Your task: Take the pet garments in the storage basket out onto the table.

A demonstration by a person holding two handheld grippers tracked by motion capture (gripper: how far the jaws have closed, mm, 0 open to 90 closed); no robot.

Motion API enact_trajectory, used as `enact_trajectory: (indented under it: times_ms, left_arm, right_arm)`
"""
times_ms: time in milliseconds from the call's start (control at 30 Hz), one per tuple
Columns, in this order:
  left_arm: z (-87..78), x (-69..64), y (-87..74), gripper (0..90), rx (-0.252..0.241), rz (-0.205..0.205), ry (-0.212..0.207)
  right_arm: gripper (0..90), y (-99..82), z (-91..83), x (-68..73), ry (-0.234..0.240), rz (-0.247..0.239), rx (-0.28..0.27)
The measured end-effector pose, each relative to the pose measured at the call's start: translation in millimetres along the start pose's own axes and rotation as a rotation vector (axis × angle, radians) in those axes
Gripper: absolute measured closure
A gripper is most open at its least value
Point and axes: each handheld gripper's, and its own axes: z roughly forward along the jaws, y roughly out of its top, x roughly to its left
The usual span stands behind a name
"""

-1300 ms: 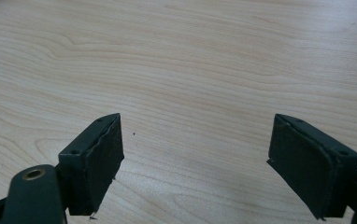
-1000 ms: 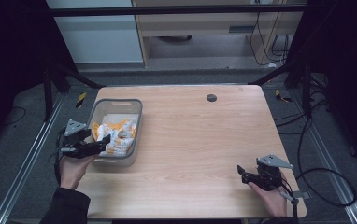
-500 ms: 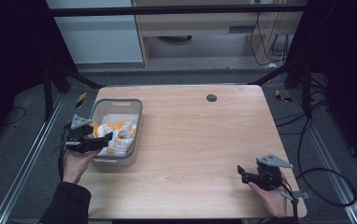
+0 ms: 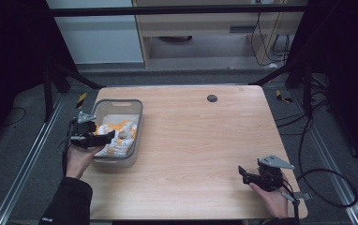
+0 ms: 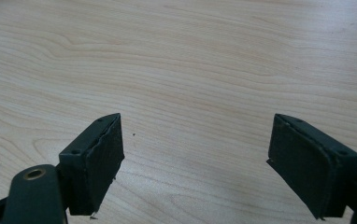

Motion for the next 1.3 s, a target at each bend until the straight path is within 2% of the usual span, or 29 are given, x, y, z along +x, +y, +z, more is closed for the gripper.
enact_trajectory:
  times_ms: [567,867,1300]
  left_arm:
    - [22.2,-0.6,2.5,24.4,0.093,0.028,0.005]
    - [27.8,-6.8,4.4,25.5,0.116,0.049,-0.005]
    - [41.0,-13.3,5.6,28.9,0.156,0.075,0.014]
  right_arm:
    - [17.9,-0.3,1.1,-1.0,0.003,-0.003,0.004]
    - [17.7,-0.4,1.4,-0.5,0.01,-0.002,0.014]
    - [17.6,-0.7,3.1,0.0,0.01,-0.013,0.023]
